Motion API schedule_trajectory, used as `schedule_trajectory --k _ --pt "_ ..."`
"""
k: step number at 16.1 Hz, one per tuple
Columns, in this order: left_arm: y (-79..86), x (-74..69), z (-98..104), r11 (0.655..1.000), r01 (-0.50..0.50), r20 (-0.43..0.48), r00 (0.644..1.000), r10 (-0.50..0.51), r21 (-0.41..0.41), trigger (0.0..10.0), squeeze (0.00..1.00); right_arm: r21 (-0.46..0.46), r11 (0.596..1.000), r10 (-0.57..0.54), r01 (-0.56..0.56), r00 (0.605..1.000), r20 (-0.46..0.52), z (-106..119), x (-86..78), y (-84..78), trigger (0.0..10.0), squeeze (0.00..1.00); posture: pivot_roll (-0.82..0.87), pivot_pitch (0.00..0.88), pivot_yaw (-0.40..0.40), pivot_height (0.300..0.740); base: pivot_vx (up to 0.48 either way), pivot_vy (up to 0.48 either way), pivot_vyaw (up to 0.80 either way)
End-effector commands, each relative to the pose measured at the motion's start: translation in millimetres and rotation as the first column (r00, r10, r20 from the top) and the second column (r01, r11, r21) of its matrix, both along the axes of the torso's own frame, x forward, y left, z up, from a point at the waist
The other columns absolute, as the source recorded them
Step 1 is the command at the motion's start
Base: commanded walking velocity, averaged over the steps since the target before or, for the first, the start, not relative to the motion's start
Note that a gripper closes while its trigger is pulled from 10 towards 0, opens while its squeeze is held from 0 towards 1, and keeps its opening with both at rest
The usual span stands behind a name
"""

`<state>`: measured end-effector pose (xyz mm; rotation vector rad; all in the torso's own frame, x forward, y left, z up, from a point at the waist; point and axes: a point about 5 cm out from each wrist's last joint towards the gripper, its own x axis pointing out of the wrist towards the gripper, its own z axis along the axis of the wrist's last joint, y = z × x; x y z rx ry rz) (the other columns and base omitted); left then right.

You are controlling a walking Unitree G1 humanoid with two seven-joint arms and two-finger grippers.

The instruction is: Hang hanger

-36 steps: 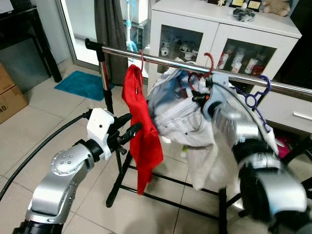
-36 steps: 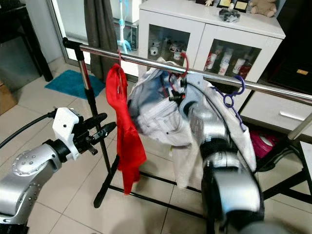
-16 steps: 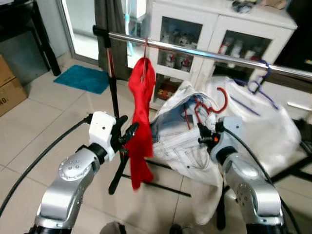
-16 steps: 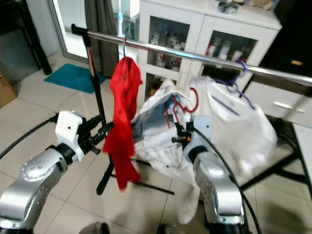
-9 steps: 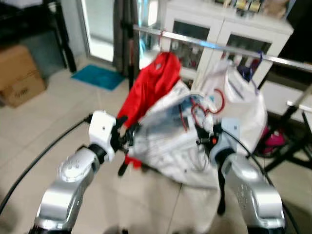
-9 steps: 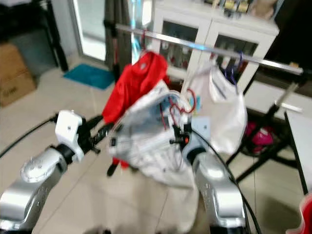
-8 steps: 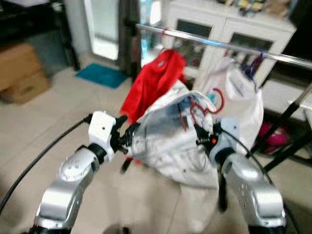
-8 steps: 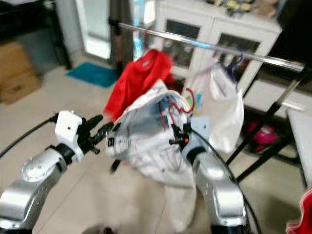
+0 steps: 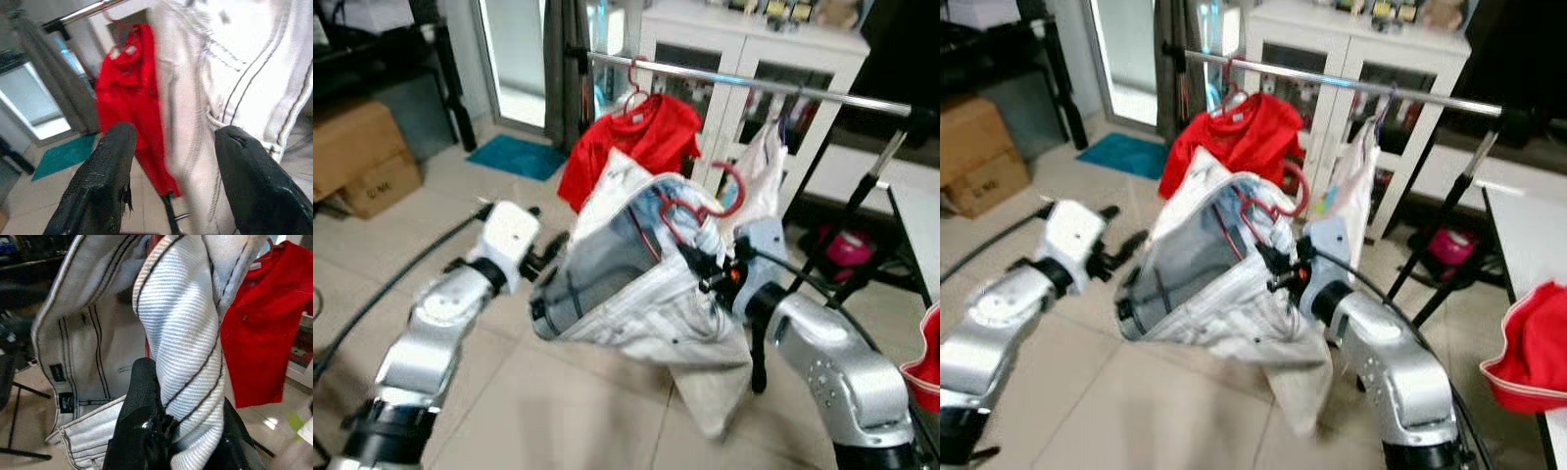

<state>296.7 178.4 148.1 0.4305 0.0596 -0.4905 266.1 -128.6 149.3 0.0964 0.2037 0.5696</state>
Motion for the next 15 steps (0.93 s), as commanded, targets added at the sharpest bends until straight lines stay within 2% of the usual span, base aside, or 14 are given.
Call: schedule_trajectory --k 1,2,3,5,6,7,9,11,15 --pt "-2.9 3.7 -0.2 0.999 0.027 -0.004 1.000 -0.026 0.020 10.0 0.00 0.016 1.000 0.001 -0.002 0.998 0.056 16.2 2.6 -3.9 0.0 0.00 -0.14 0.000 -0.047 0.740 0.000 0.000 0.00" --pt "-3.7 5.2 -2.1 0.999 0.033 -0.011 0.999 -0.033 0.016 9.9 0.00 0.017 1.000 0.015 -0.016 0.998 0.062 19.8 2.3 -4.6 0.0 0.00 -0.14 0.000 -0.045 0.740 0.000 0.000 0.00" --pt "-7.5 4.2 -3.1 0.998 0.061 -0.007 0.998 -0.061 0.008 9.1 0.00 0.021 0.999 0.027 -0.028 0.997 0.067 22.9 1.8 -4.7 0.0 0.00 -0.14 0.000 -0.044 0.740 0.000 0.000 0.00" --pt "-14.9 0.5 -1.2 0.992 0.122 0.022 0.992 -0.121 -0.021 10.0 0.00 0.030 0.999 0.035 -0.037 0.997 0.069 25.8 1.5 -5.0 0.0 0.00 -0.15 0.000 -0.040 0.740 0.000 0.000 0.00" --pt "-17.2 -1.1 1.2 0.990 0.138 0.060 0.989 -0.136 -0.016 10.0 0.00 0.037 0.999 0.037 -0.040 0.997 0.071 27.2 1.4 -5.1 0.0 0.00 -0.15 0.000 -0.038 0.740 0.000 0.000 0.00" --pt "-22.5 -5.8 6.7 0.986 0.167 0.145 0.976 -0.164 -0.014 10.0 0.00 0.049 0.998 0.047 -0.051 0.996 0.077 29.8 0.5 -4.9 0.0 0.00 -0.15 0.000 -0.038 0.740 0.000 0.000 0.00" --pt "-31.6 -11.8 13.3 0.974 0.216 0.220 0.955 -0.198 -0.063 10.0 0.00 0.054 0.997 0.050 -0.054 0.996 0.078 31.3 0.2 -5.4 0.0 0.00 -0.15 0.000 -0.039 0.740 0.000 0.000 0.00" --pt "-37.3 -14.3 12.7 0.963 0.257 0.213 0.948 -0.235 -0.080 10.0 0.00 0.056 0.997 0.054 -0.058 0.996 0.077 31.5 -0.4 -5.2 0.0 0.00 -0.15 0.000 -0.043 0.740 0.000 0.000 0.00" --pt "-24.5 -9.4 2.3 0.984 0.178 0.203 0.962 -0.181 0.030 10.0 0.00 0.068 0.995 0.073 -0.078 0.994 0.076 32.4 -1.6 -1.4 0.0 0.00 -0.15 0.000 -0.048 0.740 0.000 0.000 0.00"
